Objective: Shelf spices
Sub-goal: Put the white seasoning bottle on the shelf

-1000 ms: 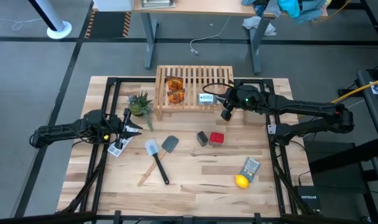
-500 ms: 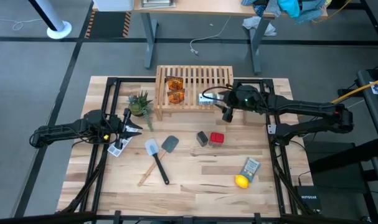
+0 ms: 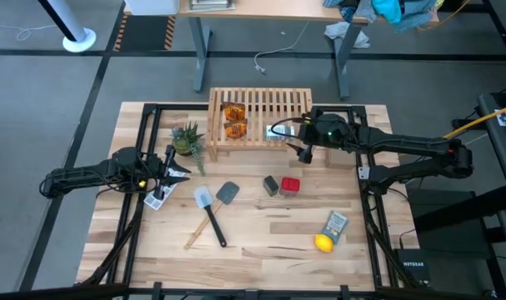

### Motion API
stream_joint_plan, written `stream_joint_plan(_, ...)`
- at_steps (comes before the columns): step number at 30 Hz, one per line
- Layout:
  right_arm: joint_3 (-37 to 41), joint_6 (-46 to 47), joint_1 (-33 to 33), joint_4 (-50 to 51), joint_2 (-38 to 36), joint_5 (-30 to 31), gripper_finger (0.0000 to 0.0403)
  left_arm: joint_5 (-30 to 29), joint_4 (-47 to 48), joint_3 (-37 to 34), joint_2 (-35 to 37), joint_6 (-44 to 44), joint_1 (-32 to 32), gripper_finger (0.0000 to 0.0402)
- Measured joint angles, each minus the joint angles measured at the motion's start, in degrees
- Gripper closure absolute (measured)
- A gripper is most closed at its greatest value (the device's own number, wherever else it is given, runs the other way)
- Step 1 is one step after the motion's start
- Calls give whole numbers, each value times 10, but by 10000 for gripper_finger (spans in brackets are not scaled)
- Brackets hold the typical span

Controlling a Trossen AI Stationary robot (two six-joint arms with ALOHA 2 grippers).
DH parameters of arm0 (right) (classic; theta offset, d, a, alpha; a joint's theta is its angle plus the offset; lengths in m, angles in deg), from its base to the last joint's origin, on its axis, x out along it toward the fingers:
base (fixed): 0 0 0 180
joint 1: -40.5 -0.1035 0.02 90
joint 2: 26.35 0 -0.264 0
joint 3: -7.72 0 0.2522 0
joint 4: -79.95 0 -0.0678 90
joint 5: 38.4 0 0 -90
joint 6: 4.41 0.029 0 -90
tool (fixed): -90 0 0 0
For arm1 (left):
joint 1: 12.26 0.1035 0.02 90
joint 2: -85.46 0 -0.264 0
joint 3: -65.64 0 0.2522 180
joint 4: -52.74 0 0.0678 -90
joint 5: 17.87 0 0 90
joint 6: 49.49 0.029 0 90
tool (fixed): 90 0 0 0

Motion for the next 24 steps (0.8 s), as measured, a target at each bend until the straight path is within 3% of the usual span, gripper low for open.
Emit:
stream_joint_plan(10, 0, -31, 5, -2, 19, -13, 4, 0, 0, 0, 0, 0, 0, 304)
stream_joint_plan(24, 0, -11, 68, -15, 22, -88, 3, 0, 0, 0, 0, 0, 0, 304)
